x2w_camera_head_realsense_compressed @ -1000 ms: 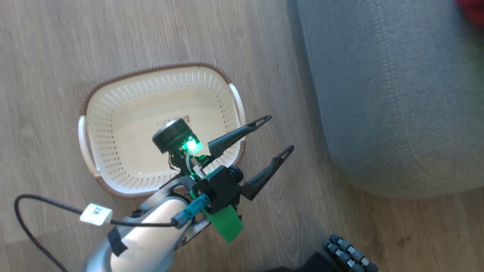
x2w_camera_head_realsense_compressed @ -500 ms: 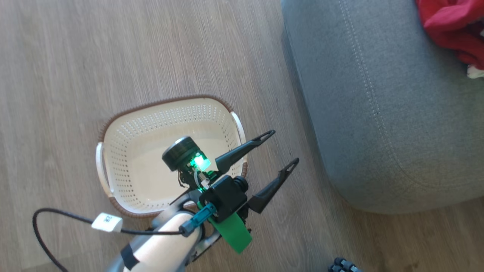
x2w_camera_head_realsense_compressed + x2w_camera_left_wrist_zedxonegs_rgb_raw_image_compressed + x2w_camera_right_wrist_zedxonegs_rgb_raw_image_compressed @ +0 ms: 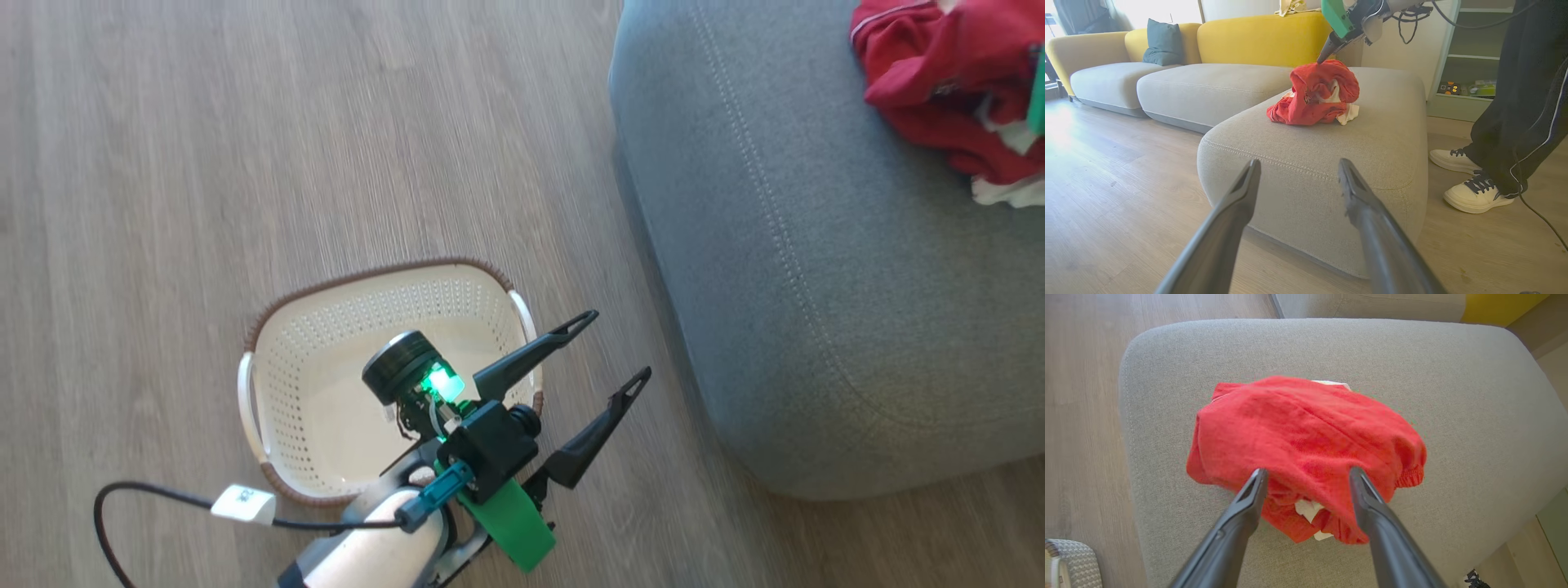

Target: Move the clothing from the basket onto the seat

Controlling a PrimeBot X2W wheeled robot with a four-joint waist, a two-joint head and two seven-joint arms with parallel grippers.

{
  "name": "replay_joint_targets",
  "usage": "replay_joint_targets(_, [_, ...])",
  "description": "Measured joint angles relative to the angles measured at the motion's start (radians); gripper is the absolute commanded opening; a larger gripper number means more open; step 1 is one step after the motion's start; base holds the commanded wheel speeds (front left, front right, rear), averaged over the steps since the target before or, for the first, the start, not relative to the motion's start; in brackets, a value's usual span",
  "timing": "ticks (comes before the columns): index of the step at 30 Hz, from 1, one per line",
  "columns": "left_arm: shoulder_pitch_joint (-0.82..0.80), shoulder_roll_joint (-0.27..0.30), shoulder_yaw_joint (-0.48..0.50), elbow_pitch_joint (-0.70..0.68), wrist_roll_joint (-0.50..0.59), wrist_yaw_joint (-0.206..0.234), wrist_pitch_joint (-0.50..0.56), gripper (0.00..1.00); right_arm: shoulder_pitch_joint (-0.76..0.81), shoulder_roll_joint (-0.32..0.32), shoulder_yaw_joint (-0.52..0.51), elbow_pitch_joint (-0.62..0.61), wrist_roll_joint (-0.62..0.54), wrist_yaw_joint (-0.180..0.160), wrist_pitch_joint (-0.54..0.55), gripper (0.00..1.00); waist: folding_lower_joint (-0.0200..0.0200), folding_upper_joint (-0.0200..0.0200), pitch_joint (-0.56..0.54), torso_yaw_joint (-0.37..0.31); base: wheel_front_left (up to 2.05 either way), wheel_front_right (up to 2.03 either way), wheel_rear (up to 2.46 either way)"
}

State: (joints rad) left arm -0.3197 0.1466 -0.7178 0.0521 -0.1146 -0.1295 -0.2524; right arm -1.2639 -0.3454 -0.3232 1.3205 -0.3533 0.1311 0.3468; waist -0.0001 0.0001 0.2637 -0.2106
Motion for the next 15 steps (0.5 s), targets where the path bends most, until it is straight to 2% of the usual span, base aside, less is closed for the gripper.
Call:
replay_joint_targets(5, [0.042,-0.015,0.011,0.002,0.0,0.0,0.0,1.0,-0.033,-0.004,0.097,0.005,0.128,0.0,-0.025,1.0,0.0,0.0,-0.044,0.0,0.0,0.0,0.0])
replay_joint_targets(8, [0.07,-0.021,0.03,0.011,0.0,0.0,0.0,1.0,-0.043,-0.012,0.156,0.004,0.189,0.0,-0.1,1.0,0.0,0.0,-0.067,0.002,0.0,0.0,0.0])
replay_joint_targets(15, [0.103,-0.029,0.074,0.016,0.0,0.0,0.0,1.0,-0.032,-0.012,0.271,-0.033,0.414,0.0,-0.254,1.0,0.0,0.0,-0.111,0.021,0.0,0.0,0.0])
